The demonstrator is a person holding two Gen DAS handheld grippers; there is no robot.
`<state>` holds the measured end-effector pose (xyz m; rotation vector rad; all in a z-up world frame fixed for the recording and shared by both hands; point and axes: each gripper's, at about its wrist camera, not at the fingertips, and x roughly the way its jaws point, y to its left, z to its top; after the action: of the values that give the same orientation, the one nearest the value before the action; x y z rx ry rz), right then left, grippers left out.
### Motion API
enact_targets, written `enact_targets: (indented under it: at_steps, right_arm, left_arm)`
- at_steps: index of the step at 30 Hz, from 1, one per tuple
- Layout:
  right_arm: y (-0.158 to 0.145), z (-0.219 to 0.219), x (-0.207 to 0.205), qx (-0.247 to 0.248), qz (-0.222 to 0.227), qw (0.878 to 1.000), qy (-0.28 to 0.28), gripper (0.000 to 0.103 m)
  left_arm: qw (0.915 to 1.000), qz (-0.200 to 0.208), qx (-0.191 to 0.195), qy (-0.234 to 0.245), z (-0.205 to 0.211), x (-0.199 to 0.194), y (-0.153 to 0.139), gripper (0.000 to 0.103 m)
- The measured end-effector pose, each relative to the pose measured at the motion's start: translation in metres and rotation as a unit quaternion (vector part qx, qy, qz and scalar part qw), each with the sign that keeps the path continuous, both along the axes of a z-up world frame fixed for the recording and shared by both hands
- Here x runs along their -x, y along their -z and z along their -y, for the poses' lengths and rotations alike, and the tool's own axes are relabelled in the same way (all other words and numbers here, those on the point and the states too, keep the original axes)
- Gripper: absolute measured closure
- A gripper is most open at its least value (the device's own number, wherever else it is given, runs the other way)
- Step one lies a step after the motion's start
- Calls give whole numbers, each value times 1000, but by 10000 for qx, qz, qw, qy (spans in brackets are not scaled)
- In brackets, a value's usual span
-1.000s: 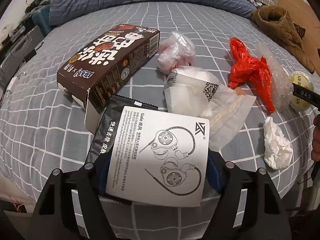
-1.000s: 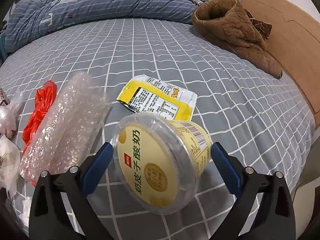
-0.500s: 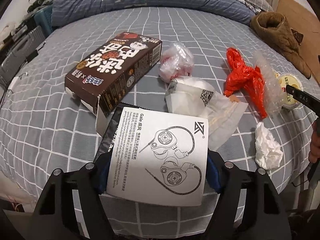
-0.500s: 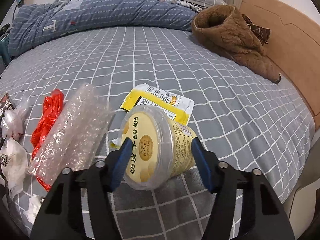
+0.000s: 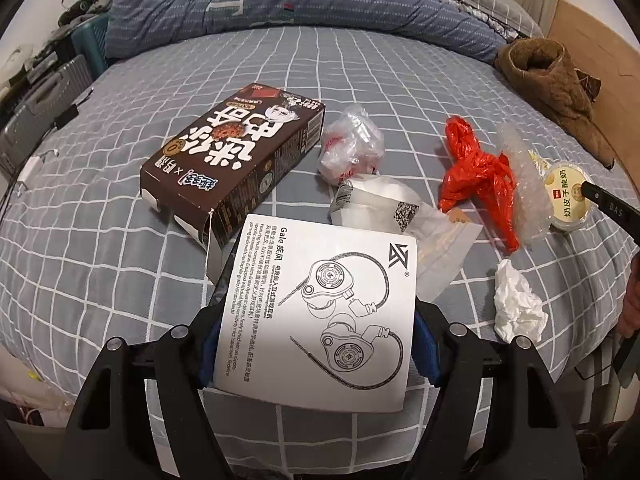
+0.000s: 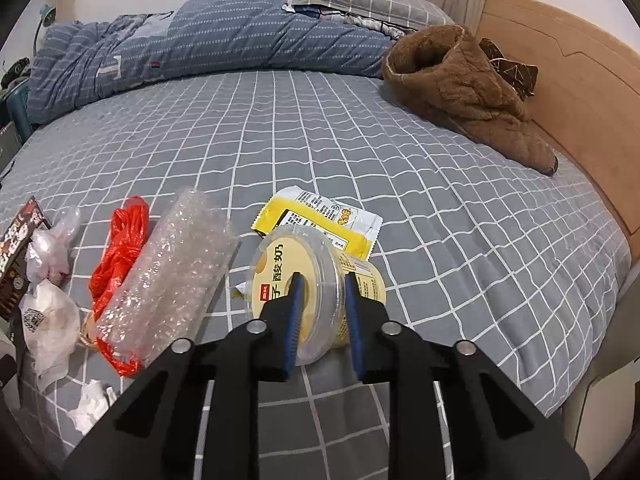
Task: Collect trash
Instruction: 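Close the right gripper on the yogurt cup and lift it off the bed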
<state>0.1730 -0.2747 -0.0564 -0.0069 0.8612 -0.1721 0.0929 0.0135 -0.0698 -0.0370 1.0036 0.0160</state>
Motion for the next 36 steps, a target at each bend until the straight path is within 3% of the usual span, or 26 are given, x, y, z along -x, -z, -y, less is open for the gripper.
enact_targets:
  at_steps: [23,36]
  right_arm:
    - [-34,5,32,-388,223,9986,-268,89]
    - [-62,-15,75,-362,494,9967,-526,89]
  left_arm:
    - [9998,147,75,64,4,3,-11,31]
    - [9987,453,154,150,8,25,-37,31]
